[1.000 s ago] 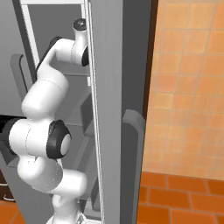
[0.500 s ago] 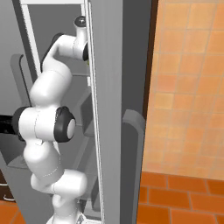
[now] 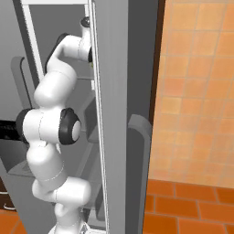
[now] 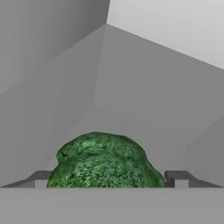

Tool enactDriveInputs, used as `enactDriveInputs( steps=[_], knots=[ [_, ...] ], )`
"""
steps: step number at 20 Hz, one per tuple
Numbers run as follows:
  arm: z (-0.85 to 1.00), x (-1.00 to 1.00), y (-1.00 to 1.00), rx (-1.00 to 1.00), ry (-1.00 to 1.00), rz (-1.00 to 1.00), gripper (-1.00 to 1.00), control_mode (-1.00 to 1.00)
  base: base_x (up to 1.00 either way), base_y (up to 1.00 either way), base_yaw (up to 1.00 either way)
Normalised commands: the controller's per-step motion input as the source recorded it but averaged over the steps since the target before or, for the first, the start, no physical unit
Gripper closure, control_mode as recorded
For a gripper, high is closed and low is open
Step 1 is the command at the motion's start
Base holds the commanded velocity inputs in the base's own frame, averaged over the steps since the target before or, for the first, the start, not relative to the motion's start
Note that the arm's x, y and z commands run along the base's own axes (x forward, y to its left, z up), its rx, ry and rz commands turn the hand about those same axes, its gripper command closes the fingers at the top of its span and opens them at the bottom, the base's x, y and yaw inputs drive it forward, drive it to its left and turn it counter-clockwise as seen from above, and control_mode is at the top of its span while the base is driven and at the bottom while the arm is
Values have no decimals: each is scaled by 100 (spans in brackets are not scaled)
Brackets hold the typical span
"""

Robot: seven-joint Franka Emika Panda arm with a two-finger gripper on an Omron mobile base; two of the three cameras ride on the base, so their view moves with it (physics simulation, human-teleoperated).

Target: Place one broccoli and one chicken drumstick in each tupperware on the nearby counter, to pack two identical lunches.

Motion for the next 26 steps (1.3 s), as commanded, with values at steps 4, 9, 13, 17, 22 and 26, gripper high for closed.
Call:
enactDriveInputs(
  steps=[4,9,13,17,22,26],
  knots=[
    [-14,16,0,0,-4,1,100,-100,0,0,0],
    [-16,-69,0,0,-7,0,100,-100,0,0,0],
    [8,-100,3,0,0,0,100,-100,0,0,0],
    [0,-100,3,0,-8,0,100,-100,0,0,0],
    [7,-100,0,0,-7,0,100,-100,0,0,0],
    [0,-100,0,0,0,0,100,-100,0,0,0]
  ],
)
